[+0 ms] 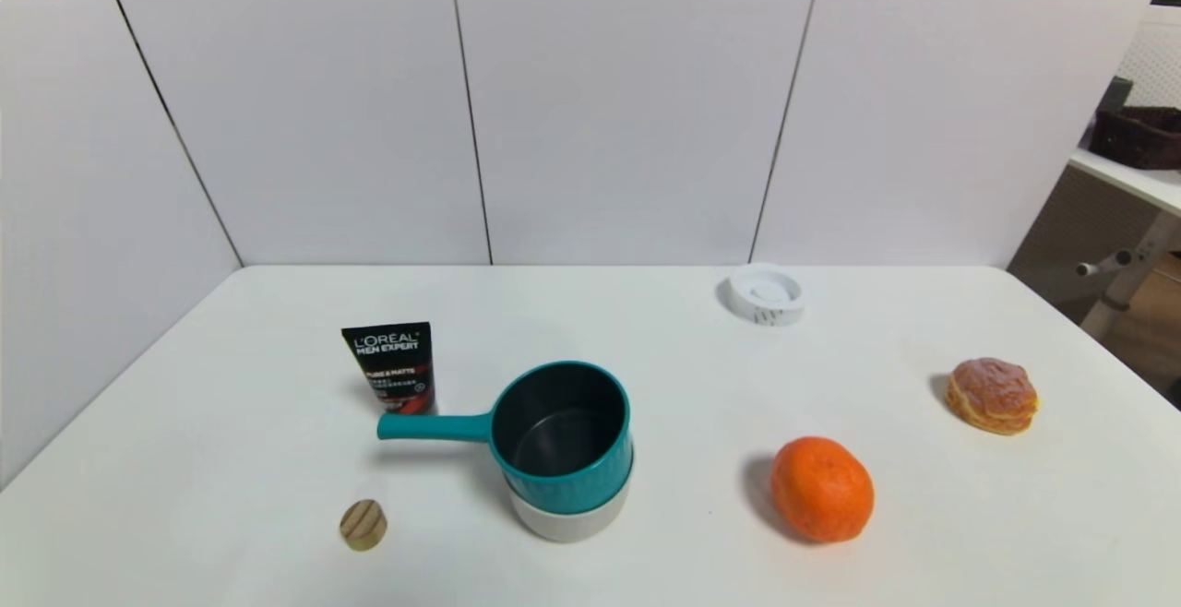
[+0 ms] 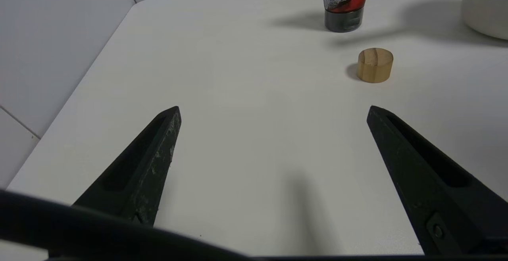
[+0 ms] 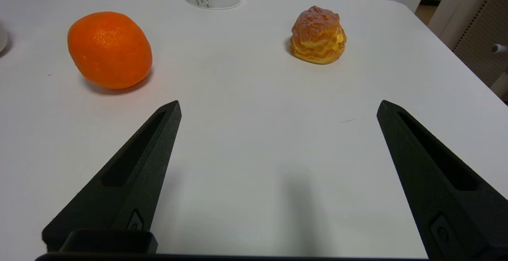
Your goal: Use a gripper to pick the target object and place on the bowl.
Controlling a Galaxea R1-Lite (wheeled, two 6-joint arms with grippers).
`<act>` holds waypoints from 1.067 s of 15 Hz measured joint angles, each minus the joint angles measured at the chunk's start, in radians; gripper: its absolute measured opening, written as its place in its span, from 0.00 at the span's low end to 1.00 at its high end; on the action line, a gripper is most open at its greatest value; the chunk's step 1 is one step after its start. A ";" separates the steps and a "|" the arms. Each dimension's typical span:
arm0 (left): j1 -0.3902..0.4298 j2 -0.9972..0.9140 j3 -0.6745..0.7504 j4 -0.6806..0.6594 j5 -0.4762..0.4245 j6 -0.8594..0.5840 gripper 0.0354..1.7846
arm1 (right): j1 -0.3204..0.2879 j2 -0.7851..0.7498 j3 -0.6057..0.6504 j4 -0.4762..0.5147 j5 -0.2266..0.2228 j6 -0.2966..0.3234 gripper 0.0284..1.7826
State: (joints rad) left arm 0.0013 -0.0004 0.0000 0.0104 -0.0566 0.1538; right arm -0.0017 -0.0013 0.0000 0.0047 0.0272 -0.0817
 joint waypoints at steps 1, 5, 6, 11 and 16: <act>0.000 0.000 0.000 0.001 0.001 -0.021 0.94 | 0.000 0.000 0.000 0.000 0.000 0.000 0.96; 0.000 0.000 0.000 -0.003 0.050 -0.134 0.94 | 0.000 0.000 0.000 0.000 0.000 0.000 0.96; 0.000 0.000 0.000 -0.005 0.056 -0.144 0.94 | 0.000 0.000 0.000 0.000 0.000 0.000 0.96; 0.000 0.000 0.000 -0.005 0.057 -0.146 0.94 | 0.000 0.000 0.000 0.000 -0.002 -0.009 0.96; 0.000 0.000 0.000 -0.006 0.057 -0.146 0.94 | 0.000 0.000 0.000 0.000 -0.003 -0.001 0.96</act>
State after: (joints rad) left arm 0.0013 0.0000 0.0000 0.0047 0.0000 0.0077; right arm -0.0017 -0.0013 0.0000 0.0043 0.0240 -0.0826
